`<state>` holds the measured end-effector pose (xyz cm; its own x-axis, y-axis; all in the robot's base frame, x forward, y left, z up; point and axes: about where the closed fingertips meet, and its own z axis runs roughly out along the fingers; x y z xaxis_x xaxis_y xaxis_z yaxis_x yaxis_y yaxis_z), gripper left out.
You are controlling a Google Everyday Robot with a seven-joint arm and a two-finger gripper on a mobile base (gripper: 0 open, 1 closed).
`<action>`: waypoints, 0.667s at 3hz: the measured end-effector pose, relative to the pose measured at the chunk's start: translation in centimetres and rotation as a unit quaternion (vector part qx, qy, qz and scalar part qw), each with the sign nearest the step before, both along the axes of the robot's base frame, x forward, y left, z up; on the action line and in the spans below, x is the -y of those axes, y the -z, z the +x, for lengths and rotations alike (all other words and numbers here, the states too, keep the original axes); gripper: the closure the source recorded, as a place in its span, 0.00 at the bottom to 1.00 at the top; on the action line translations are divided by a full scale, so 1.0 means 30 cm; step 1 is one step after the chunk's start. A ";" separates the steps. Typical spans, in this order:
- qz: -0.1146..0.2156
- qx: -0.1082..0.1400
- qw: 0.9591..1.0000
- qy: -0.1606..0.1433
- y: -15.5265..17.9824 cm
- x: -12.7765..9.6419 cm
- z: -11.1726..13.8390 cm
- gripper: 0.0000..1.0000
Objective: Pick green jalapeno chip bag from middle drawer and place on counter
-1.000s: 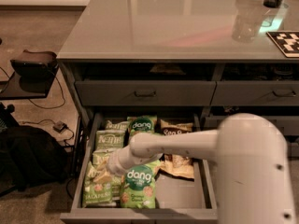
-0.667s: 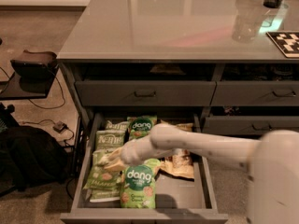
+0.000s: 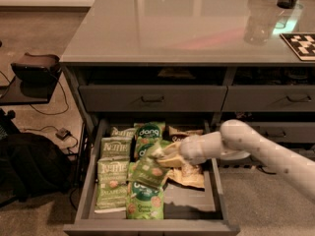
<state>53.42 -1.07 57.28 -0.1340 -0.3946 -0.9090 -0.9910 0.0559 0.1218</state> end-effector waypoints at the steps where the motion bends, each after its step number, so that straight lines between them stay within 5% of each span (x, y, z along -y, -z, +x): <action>1: -0.001 0.002 1.000 -0.006 -0.132 0.228 -0.035 1.00; 2: 0.005 0.034 0.999 -0.016 -0.319 0.391 -0.101 1.00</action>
Offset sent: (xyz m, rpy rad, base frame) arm -0.0542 -0.1861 0.1699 0.0208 -0.1626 0.0412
